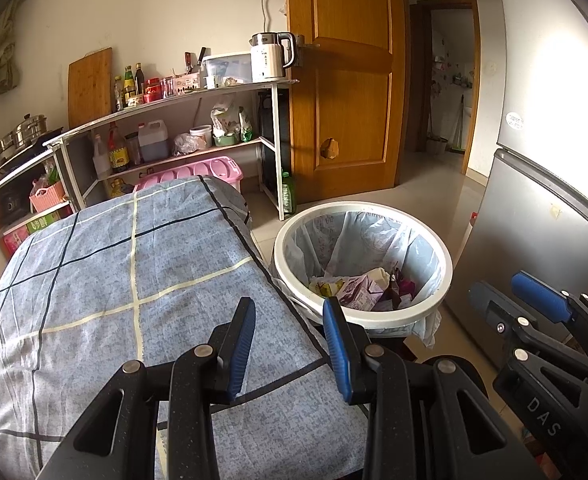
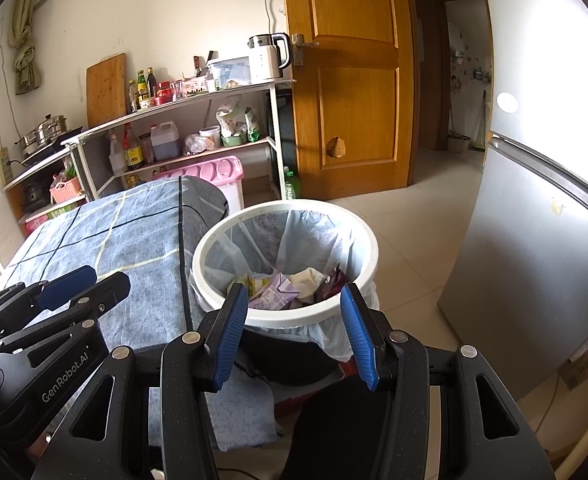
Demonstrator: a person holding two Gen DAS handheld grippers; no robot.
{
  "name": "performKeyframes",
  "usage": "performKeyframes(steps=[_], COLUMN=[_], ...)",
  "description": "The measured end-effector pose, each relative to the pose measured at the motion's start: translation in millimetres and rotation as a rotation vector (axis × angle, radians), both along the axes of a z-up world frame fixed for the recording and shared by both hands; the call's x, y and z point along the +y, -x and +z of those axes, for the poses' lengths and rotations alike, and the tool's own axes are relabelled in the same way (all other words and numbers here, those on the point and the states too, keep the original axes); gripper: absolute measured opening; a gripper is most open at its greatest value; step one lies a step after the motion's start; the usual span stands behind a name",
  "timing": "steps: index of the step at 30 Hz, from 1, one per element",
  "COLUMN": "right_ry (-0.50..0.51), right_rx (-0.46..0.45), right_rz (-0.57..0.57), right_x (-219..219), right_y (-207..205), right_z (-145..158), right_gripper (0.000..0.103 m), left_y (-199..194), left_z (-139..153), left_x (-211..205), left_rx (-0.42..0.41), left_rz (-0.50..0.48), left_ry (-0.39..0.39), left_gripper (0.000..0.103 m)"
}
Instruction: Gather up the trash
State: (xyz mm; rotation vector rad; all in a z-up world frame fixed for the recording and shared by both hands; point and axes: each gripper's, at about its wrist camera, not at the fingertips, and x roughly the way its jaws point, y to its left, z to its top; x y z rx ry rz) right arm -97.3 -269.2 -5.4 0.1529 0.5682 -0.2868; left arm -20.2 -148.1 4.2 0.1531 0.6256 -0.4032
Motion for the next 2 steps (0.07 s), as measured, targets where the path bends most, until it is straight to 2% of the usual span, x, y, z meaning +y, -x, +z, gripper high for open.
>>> performKeyframes(steps=[2], right_ry=[0.001], right_rx=[0.0], right_rz=[0.0], right_x=[-0.1], right_y=[-0.5], right_z=[-0.1], right_gripper=[0.049], left_y=[0.8], left_z=[-0.3], left_x=[0.2], left_rx=[0.001], left_rz=[0.0], left_ry=[0.001], left_gripper=[0.035])
